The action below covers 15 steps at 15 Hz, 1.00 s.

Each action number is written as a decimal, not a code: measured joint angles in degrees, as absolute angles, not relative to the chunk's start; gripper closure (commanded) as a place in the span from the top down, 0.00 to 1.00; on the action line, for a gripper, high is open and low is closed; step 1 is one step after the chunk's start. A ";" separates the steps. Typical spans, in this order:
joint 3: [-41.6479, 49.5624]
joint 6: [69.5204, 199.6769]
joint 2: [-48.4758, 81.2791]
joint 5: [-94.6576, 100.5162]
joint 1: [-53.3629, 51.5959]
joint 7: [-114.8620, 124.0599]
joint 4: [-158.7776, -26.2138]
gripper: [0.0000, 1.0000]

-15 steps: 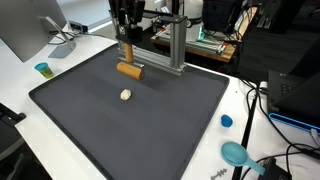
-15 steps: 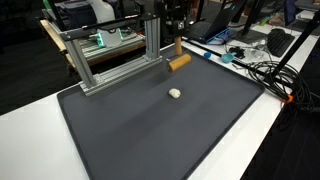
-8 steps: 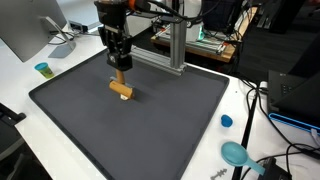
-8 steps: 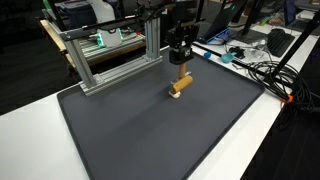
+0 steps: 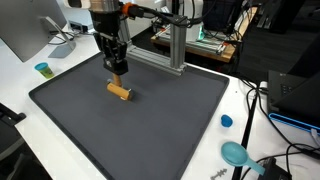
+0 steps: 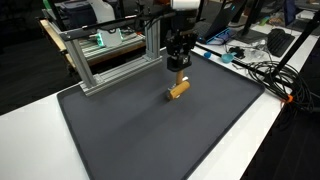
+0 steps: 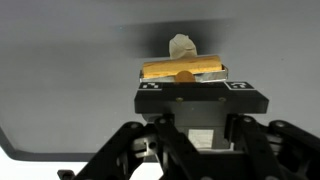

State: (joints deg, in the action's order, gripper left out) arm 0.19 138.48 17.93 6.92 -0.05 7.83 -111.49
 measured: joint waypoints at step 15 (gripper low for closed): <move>0.50 135.84 18.96 7.04 -1.02 7.29 -111.38 0.22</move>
State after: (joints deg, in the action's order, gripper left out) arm 0.50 135.84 18.96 7.04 -1.02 7.29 -111.38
